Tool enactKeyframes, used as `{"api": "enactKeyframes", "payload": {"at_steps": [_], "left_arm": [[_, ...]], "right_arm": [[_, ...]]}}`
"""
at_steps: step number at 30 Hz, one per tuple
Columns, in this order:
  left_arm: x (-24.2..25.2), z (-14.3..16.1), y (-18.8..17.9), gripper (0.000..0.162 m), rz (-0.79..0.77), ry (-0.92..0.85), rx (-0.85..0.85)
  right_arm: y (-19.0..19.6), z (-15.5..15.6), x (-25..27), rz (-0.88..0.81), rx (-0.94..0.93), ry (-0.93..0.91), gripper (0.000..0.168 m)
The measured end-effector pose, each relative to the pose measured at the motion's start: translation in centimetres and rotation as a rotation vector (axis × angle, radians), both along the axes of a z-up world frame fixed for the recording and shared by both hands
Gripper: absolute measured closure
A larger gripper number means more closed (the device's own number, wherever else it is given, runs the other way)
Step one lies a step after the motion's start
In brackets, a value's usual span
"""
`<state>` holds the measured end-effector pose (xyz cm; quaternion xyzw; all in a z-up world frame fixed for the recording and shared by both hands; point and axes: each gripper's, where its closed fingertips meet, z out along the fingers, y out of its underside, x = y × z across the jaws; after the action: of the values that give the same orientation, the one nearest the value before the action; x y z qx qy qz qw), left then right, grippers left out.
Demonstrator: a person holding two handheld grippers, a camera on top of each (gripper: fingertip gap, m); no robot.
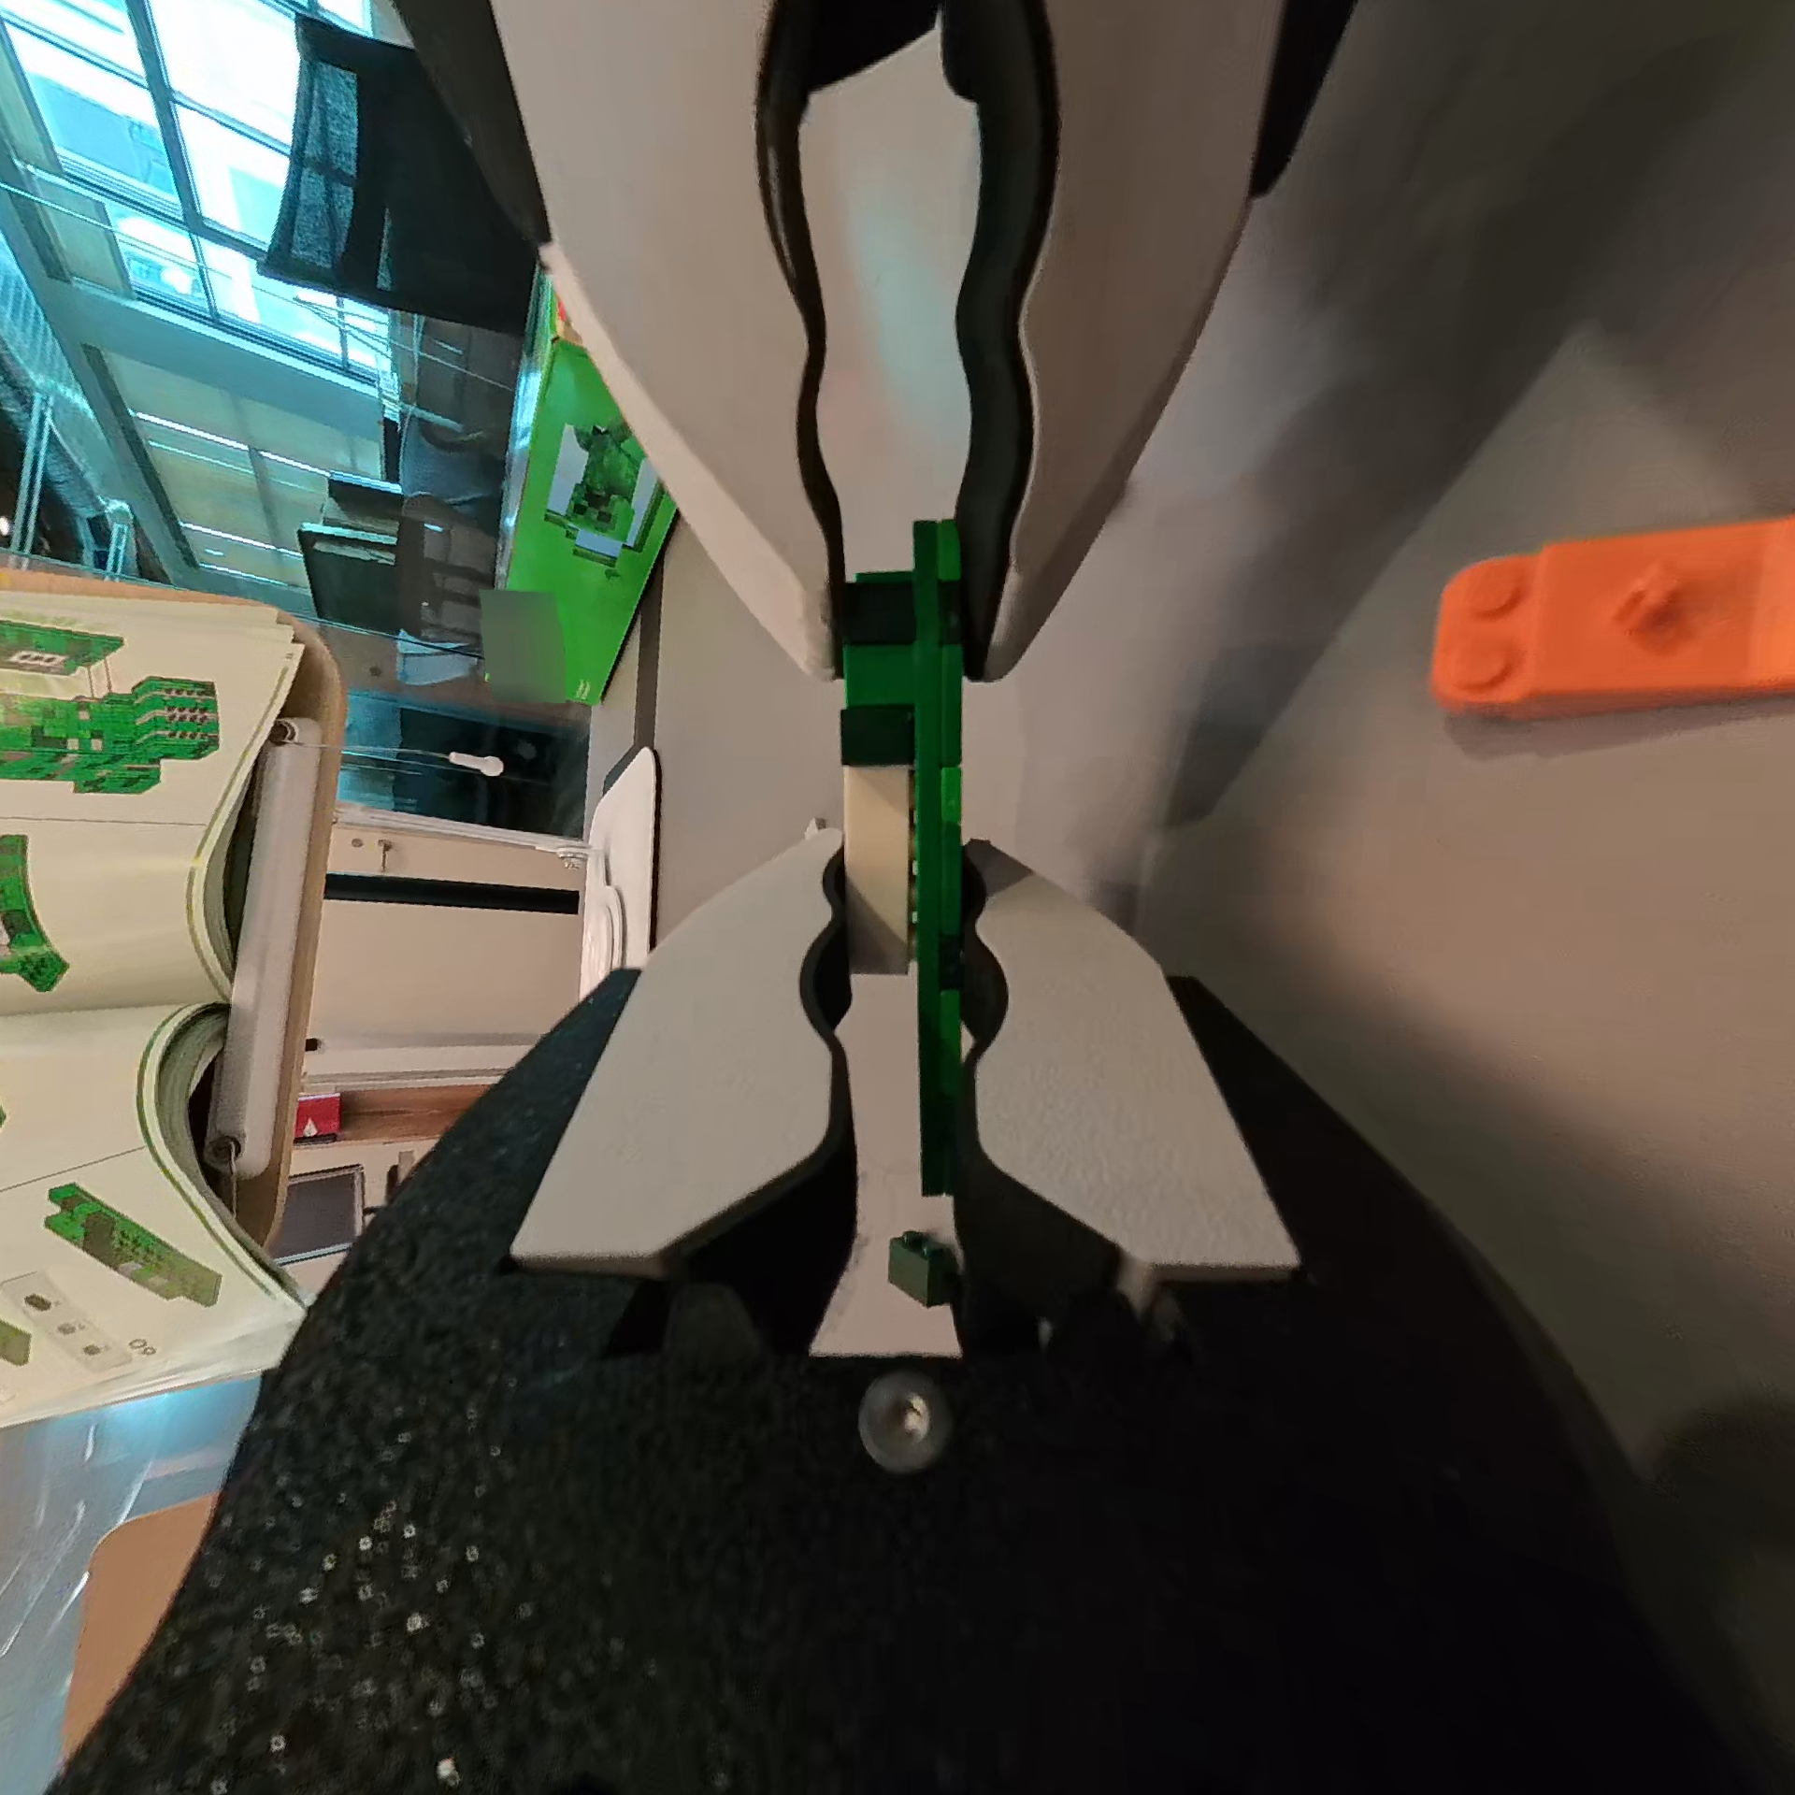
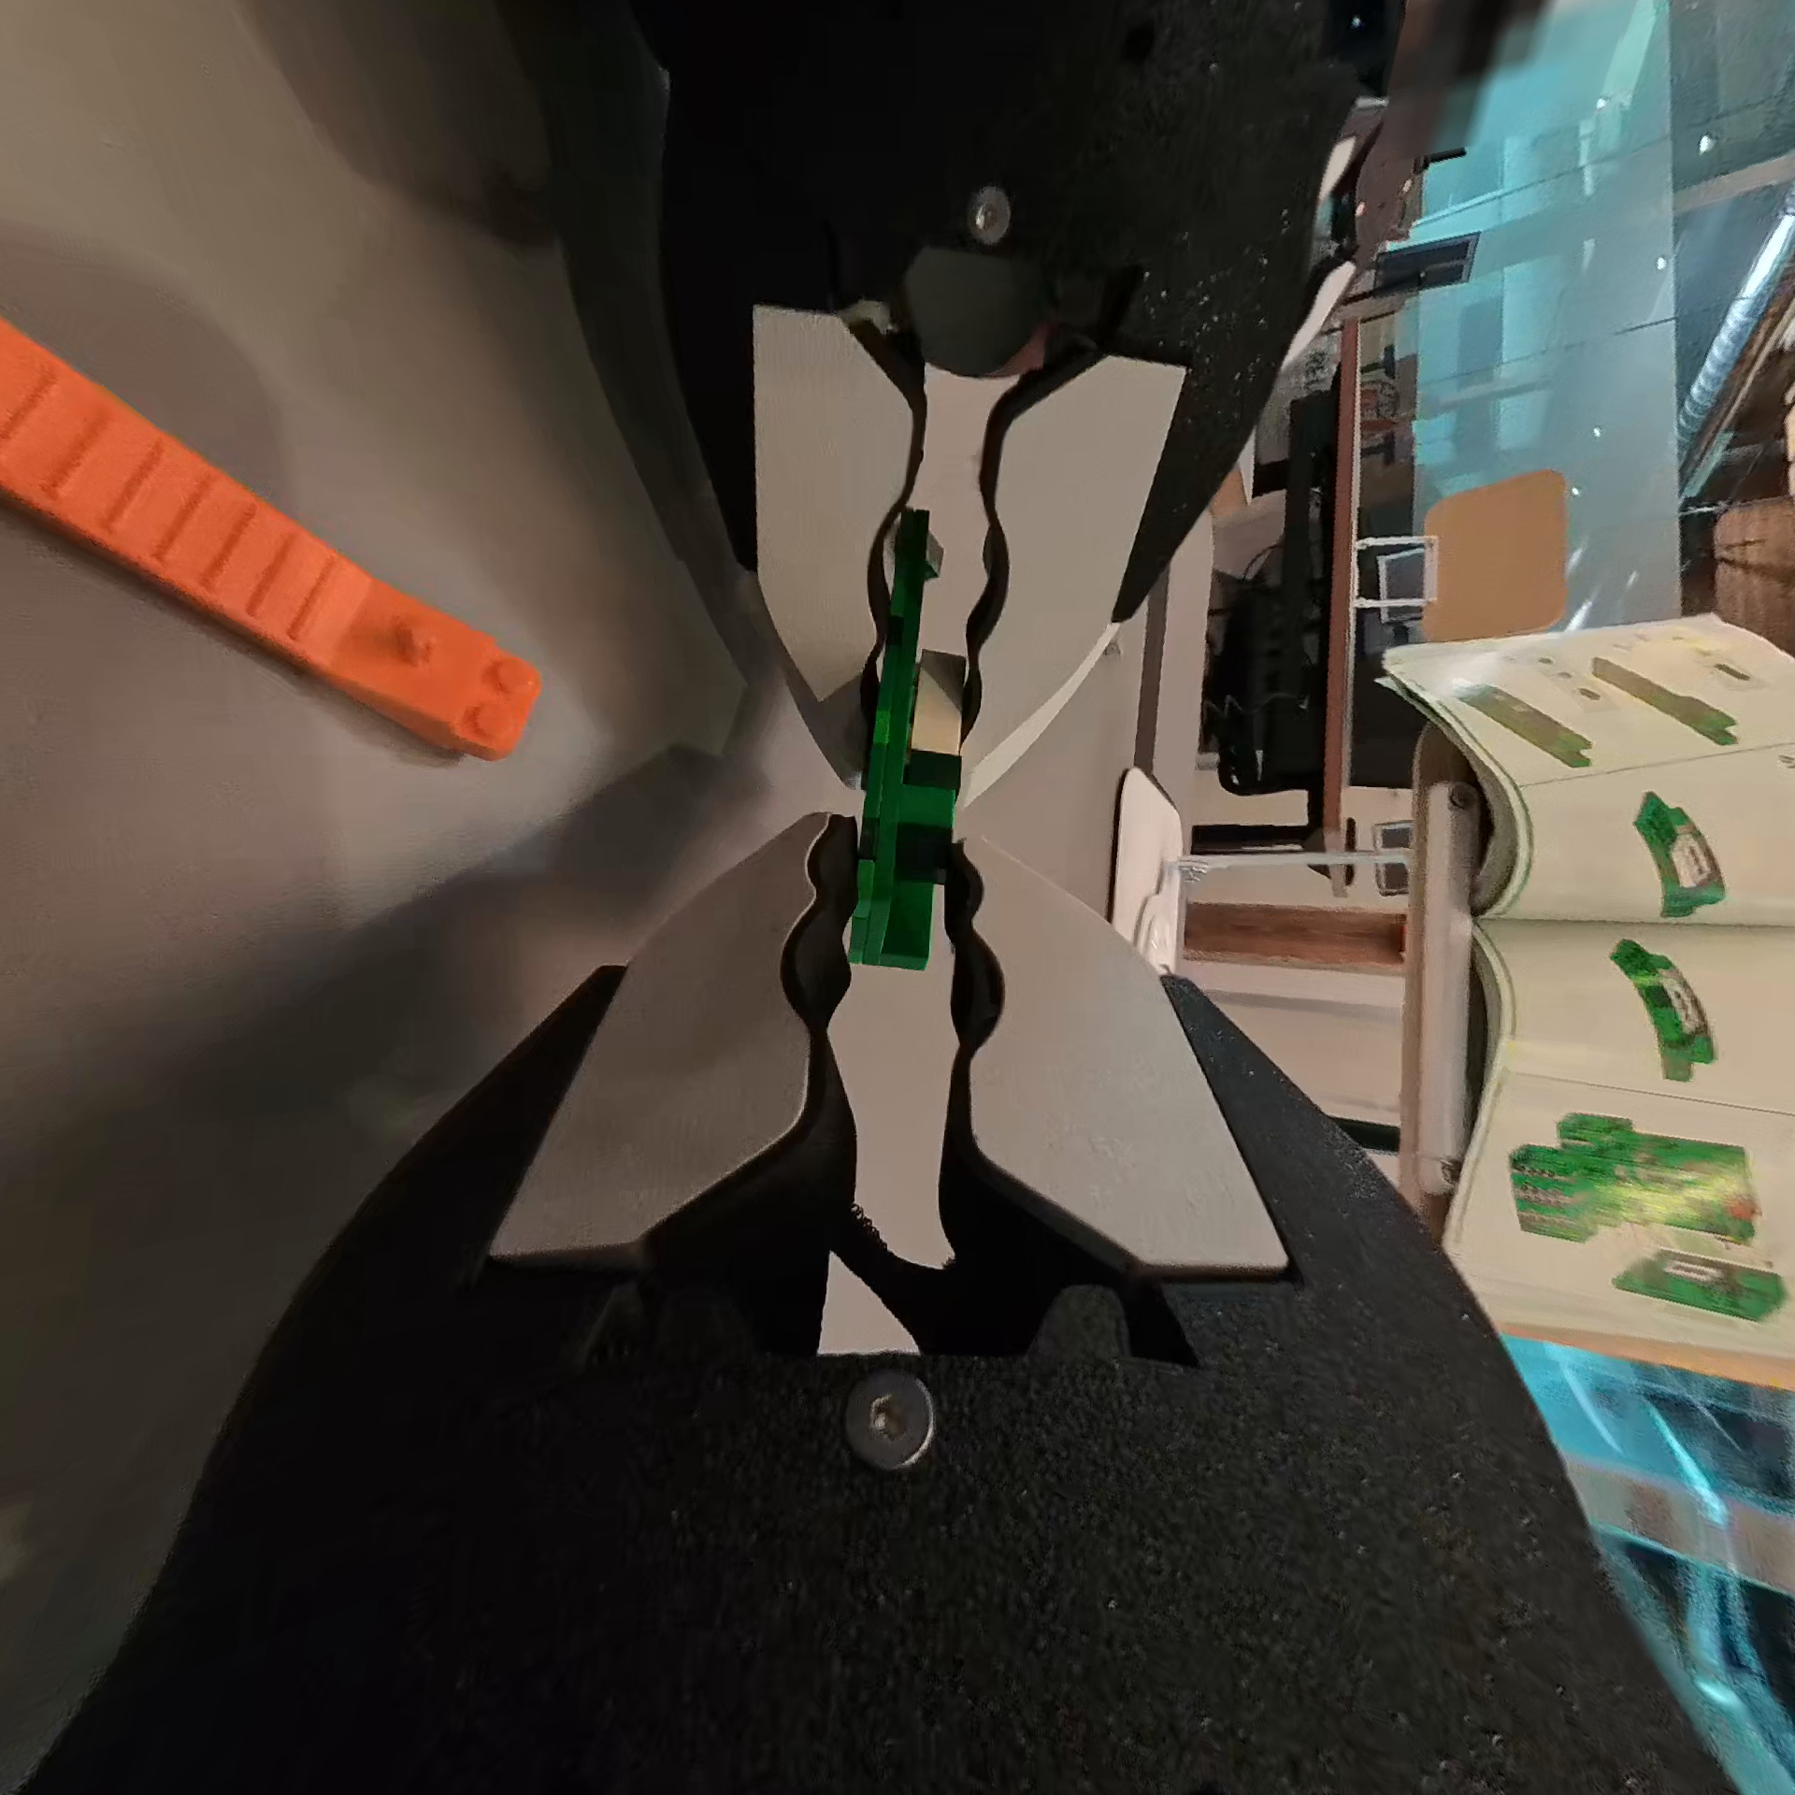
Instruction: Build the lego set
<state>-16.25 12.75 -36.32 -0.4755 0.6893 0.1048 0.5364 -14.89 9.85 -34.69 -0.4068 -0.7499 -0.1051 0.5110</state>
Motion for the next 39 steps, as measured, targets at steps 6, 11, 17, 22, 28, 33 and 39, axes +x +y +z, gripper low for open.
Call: {"api": "enactKeyframes", "payload": {"at_steps": [6, 11, 17, 22, 28, 33, 39], "left_arm": [[-0.5, -0.4, 0.8, 0.144, 0.065, 0.038, 0.01], [-0.8, -0.4, 1.3, 0.145, 0.106, 0.024, -0.021], [-0.9, -0.3, 1.3, 0.145, 0.108, 0.001, -0.034], [-0.9, -0.2, 1.4, 0.145, 0.108, -0.009, -0.041], [-0.8, 0.0, 1.2, 0.145, 0.095, -0.014, -0.028], [-0.7, 0.4, 0.9, 0.145, 0.071, -0.013, 0.013], [-0.6, 0.3, 0.7, 0.145, 0.056, 0.004, 0.027]], "right_arm": [[1.2, -0.5, 0.1, -0.119, 0.168, -0.138, 0.15], [1.7, -0.3, -0.1, -0.168, 0.101, -0.049, 0.15], [1.8, 0.0, -0.3, -0.165, 0.091, 0.033, 0.149], [1.5, 0.6, -0.3, -0.149, 0.039, 0.113, 0.143], [1.0, 0.5, -0.5, -0.116, 0.012, 0.113, 0.151], [0.6, 0.8, -0.3, -0.09, -0.012, 0.097, 0.152], [0.4, 0.5, -0.3, -0.085, -0.012, 0.076, 0.152]]}}
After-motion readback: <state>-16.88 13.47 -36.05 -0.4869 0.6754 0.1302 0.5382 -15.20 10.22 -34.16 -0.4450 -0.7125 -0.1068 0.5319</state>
